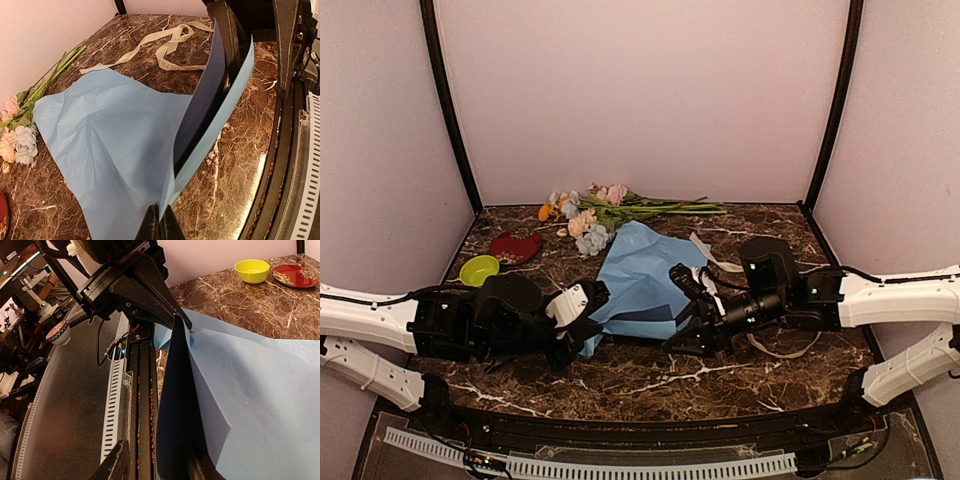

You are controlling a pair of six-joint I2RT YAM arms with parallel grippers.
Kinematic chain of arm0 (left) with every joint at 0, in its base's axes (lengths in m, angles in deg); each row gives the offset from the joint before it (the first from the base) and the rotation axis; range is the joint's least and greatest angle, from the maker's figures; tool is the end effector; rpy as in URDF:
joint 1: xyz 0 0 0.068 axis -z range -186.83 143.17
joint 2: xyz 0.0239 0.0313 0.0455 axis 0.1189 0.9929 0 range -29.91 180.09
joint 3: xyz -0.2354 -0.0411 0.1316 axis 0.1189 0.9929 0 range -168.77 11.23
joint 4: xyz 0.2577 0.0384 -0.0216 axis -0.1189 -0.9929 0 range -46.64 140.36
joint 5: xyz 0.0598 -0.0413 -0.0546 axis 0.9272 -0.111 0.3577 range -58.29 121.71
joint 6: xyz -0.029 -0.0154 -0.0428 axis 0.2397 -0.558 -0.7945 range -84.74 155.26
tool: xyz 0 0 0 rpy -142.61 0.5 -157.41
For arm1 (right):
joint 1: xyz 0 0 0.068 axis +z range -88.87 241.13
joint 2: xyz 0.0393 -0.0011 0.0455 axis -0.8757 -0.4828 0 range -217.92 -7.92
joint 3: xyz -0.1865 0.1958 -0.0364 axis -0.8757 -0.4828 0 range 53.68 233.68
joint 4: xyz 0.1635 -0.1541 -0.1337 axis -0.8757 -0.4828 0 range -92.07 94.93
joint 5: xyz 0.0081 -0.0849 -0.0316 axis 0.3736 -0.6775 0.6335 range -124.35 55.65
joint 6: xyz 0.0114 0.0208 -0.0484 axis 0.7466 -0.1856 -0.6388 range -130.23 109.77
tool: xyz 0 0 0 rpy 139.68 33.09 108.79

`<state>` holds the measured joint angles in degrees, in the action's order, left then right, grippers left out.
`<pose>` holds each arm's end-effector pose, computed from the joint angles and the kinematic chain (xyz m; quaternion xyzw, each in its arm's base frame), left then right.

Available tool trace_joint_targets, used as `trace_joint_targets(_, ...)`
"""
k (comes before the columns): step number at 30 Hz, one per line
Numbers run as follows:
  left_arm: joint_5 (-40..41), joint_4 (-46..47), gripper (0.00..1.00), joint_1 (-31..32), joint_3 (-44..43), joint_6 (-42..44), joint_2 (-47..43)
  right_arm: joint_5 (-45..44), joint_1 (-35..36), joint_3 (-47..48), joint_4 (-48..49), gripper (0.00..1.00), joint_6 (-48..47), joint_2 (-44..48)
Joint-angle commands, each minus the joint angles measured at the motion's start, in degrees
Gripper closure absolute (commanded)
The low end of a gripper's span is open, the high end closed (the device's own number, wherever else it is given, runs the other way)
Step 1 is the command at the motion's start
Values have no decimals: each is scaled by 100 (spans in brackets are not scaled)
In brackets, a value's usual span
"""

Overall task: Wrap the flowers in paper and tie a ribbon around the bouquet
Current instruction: Pass from the left arm to the right, then unfold the folded wrapping paper at the center of the board.

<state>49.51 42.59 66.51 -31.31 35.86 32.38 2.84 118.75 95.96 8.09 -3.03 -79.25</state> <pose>0.0803 -0.2304 0.2710 0.4438 0.7232 -0.1973 0.4910 0.1269 0.2402 0.2524 -0.4953 0.6547 0.4978 0.2799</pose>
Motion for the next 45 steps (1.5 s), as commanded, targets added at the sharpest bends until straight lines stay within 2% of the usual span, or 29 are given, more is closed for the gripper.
trace_joint_targets(1,-14,1,100,-41,8,-47,-32,-76,82,69,409,63,93,-92)
trace_joint_targets(4,-26,27,100,-40,26,-60,-17,-121,86,62,557,67,150,-146)
trace_joint_targets(8,-133,46,100,-48,27,-60,-18,-200,125,86,624,88,217,-264)
trace_joint_targets(11,-761,75,100,-51,27,-54,-91,-415,164,103,519,91,94,-225)
trace_joint_targets(12,-1057,117,95,-56,27,-44,-113,-542,176,83,517,90,58,-197)
trace_joint_targets(14,-1522,195,77,-50,-28,-51,-122,-734,194,117,388,96,-69,-178)
trace_joint_targets(16,-1715,227,64,-50,-139,-58,-57,-789,204,164,270,100,-197,-194)
trace_joint_targets(19,-1676,249,55,-49,-335,-52,87,-718,250,190,142,100,-403,-228)
trace_joint_targets(21,-1546,285,53,-51,-439,-51,224,-710,307,231,47,100,-517,-268)
trace_joint_targets(27,-1483,368,51,-152,-827,-104,543,-692,455,366,-150,100,-664,-435)
trace_joint_targets(31,-1312,44,52,-162,-1095,-96,974,-699,467,360,-87,100,-648,-420)
trace_joint_targets(41,-1228,316,71,-250,-1209,-279,1351,-681,476,351,-115,100,-681,-392)
trace_joint_targets(45,-1952,460,64,-260,-1089,-375,1281,-792,477,347,-176,100,-706,-361)
